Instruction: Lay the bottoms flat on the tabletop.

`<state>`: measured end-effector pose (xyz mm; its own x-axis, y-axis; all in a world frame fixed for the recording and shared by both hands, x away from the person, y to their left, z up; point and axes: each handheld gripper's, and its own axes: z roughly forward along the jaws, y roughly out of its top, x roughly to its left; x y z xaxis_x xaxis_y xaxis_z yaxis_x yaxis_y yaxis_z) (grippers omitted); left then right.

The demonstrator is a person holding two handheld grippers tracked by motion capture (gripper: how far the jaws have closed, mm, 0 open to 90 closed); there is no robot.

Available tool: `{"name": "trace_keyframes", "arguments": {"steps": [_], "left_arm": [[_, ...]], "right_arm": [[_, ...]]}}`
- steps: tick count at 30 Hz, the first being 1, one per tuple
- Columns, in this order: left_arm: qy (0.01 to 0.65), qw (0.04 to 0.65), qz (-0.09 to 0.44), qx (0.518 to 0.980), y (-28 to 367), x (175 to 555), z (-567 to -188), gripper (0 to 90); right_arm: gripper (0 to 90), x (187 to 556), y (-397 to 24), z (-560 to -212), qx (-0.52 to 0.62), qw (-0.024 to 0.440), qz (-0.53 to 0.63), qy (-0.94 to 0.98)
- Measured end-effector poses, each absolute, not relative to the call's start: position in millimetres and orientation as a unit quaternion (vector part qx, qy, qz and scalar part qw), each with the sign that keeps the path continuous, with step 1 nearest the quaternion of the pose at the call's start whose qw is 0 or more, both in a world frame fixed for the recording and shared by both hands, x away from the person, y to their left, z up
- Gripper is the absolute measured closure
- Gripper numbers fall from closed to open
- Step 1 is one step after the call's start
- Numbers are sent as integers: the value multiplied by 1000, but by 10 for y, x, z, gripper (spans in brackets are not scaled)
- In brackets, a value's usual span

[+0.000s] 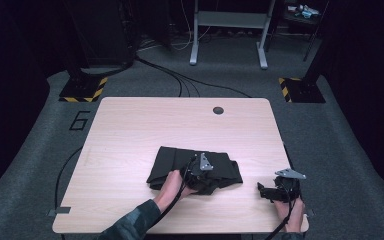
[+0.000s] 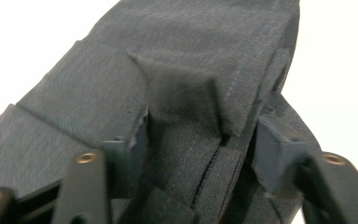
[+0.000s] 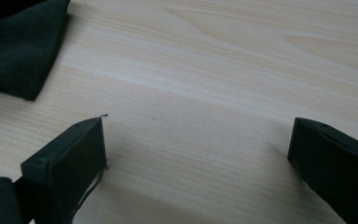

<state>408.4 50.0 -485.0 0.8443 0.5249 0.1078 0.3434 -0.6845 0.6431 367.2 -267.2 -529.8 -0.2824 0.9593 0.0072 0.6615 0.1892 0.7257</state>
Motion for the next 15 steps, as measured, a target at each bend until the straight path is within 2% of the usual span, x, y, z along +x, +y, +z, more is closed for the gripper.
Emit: {"name": "trace_keyframes", "arguments": {"steps": [1,3,4,5,7,15], "left_arm": [[242,318,143,906,475,4105,-4849,471],[243,315,149,905,454,4132,-4841,579],[247,314,156,903,450,4149,-4839,579],[253,317,154,901,451,4152,-4838,631],[252,311,164,902,454,4150,-4817,665],[254,327,169,895,537,4165,-4682,708]], "right_arm": [[37,3673,-2674,-5298,551,234,318,735],[38,3673,-2674,-5298,551,234,319,735],[38,3673,-2674,-5298,551,234,319,735],[39,3673,-2675,-5299,551,235,319,734],[40,3673,-2675,-5298,551,234,319,734],[41,3673,-2679,-5298,550,234,319,736]]}}
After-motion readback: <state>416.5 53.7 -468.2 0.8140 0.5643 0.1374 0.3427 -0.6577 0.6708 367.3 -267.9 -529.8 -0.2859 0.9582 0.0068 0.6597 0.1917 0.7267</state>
